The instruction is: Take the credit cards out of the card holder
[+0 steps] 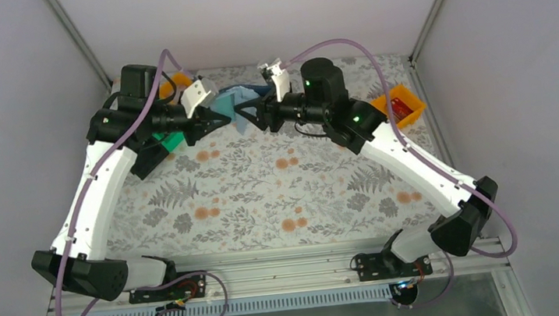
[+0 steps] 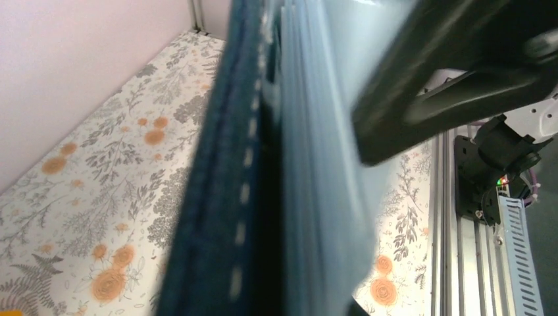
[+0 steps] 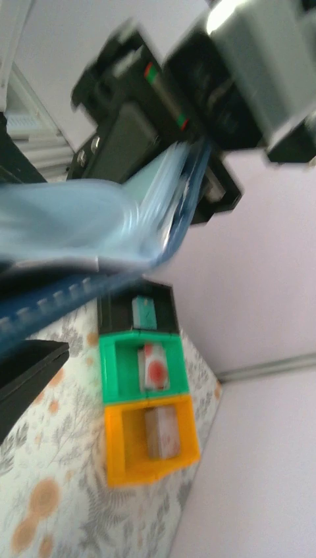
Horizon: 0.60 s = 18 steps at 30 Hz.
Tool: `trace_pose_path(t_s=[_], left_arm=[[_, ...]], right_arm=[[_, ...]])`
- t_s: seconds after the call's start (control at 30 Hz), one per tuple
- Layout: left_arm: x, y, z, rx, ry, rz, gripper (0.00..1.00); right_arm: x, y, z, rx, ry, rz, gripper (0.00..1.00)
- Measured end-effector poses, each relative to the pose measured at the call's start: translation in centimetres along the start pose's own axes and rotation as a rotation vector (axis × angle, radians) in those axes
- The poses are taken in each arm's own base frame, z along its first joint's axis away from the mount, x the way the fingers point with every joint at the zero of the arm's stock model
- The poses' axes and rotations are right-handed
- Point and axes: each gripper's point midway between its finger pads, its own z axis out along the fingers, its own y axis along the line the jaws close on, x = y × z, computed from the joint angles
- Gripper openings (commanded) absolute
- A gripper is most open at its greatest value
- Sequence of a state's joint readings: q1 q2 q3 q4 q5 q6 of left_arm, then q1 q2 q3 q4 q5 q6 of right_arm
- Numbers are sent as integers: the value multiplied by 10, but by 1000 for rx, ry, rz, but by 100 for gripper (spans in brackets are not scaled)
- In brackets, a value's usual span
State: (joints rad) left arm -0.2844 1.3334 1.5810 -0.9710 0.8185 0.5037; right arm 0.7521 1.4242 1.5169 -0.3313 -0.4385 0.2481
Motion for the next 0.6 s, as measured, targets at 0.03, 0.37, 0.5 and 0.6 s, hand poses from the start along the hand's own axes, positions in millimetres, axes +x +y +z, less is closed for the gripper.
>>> trace_pose_path(t_s=[0.03,0.37,0.5,0.6], left_arm=[[1,0,0,2,0,-1,2],[2,-19,-3,107,-38,23,41],[-3,-29,-20,131,-80,34,41],[-10,-39,-33,168,-127,55,40]], right_arm=[[1,-5,1,27,-5,19,23],[16,-6,-19,-30,14,0,4],[22,-12,-29,-89,54,-54,4],[24,-5,-34,-152,72,-86,4]])
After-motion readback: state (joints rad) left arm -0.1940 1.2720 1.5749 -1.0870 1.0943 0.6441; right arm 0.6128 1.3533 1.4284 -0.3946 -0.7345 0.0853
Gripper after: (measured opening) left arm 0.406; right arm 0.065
